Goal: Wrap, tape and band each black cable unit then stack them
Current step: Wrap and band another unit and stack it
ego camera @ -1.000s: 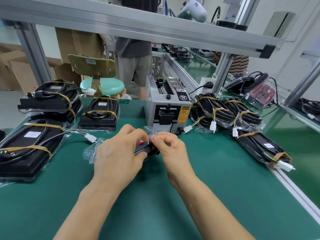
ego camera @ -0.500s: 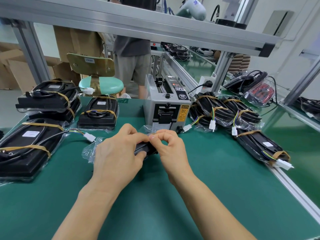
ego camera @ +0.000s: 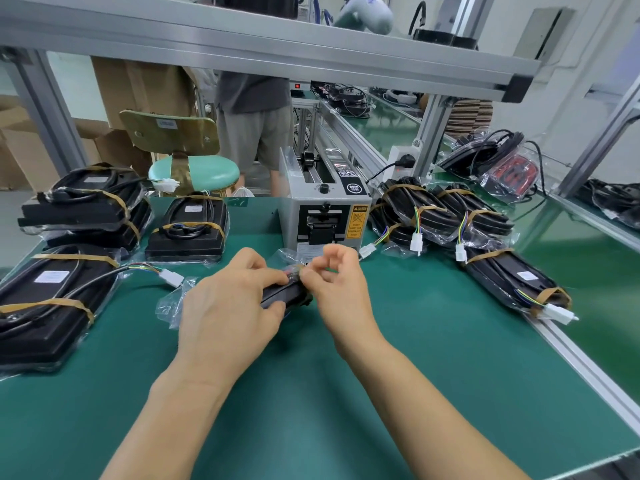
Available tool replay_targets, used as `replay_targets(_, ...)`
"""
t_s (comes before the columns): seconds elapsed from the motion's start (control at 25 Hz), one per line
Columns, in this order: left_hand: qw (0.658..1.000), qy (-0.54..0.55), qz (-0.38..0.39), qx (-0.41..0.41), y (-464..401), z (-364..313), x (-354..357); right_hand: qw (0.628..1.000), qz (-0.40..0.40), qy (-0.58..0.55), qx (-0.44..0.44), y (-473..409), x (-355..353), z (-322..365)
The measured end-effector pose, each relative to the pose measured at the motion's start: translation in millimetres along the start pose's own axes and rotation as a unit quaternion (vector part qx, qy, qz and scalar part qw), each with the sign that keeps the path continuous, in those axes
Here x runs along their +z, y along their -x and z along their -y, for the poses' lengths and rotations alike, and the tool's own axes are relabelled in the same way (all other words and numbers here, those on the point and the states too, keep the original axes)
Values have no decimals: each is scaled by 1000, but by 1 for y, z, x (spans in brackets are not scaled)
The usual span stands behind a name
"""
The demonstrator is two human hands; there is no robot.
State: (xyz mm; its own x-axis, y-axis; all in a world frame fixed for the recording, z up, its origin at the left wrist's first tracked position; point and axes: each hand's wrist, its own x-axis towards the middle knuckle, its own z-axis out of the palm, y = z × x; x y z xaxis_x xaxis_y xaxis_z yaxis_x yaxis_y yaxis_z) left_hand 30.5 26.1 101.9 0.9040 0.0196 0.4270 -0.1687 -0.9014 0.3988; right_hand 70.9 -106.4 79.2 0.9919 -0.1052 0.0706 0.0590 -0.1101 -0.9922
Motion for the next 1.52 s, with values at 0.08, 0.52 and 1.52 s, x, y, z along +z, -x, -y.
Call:
replay_targets(0.08, 1000, 9, 4, -14, 0, 0, -1, 996, 4, -80, 36, -2, -1, 1)
replay_targets(0.52, 999, 8, 1, -45, -1, 1, -1, 988, 145, -34, 39, -6, -11, -5)
replay_targets(1.52, 671, 721, 33, -173, 44, -6, -9, 914, 353, -186, -71, 53, -74, -16)
